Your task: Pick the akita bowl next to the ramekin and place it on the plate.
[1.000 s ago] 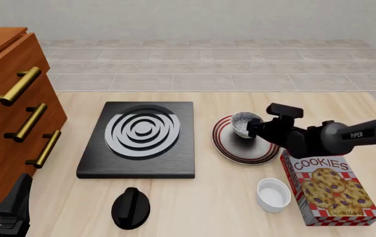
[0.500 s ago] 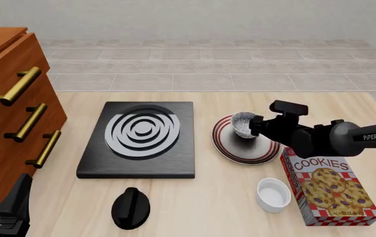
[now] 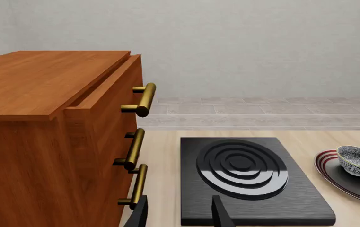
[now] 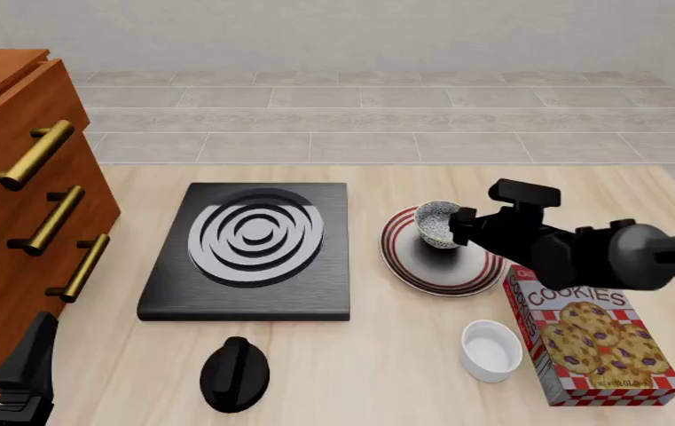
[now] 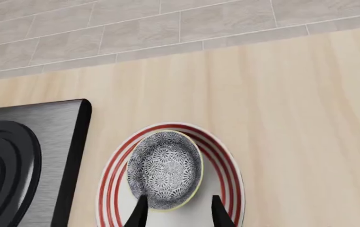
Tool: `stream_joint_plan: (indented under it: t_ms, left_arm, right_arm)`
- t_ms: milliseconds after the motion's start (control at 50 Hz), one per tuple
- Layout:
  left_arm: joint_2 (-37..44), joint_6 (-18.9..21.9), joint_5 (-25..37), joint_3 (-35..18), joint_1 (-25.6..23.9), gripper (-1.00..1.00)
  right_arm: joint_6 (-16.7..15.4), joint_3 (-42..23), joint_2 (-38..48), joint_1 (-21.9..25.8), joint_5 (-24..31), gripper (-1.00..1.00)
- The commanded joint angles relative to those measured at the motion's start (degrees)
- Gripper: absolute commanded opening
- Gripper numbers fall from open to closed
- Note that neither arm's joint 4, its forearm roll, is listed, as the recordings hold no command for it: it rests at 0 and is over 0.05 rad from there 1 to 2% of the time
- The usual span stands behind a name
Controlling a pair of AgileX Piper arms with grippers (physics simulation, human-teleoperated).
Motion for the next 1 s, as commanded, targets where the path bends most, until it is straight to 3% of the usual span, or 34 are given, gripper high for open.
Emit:
stream_joint_plan:
  t_ms: [20, 340, 1000]
  left_arm:
    - [0.0, 0.0, 0.0, 0.0, 0.0, 1.0]
    - [0.0, 0.0, 0.0, 0.0, 0.0, 1.0]
    - [0.0, 0.0, 0.0, 0.0, 0.0, 1.0]
  right_arm:
    - [0.1, 1.5, -2.3, 0.6, 0.3, 1.0]
    - [0.5, 3.9, -6.0, 2.1, 0.6, 1.0]
    - [-0.3, 4.5, -15.0, 4.0, 7.5, 1.0]
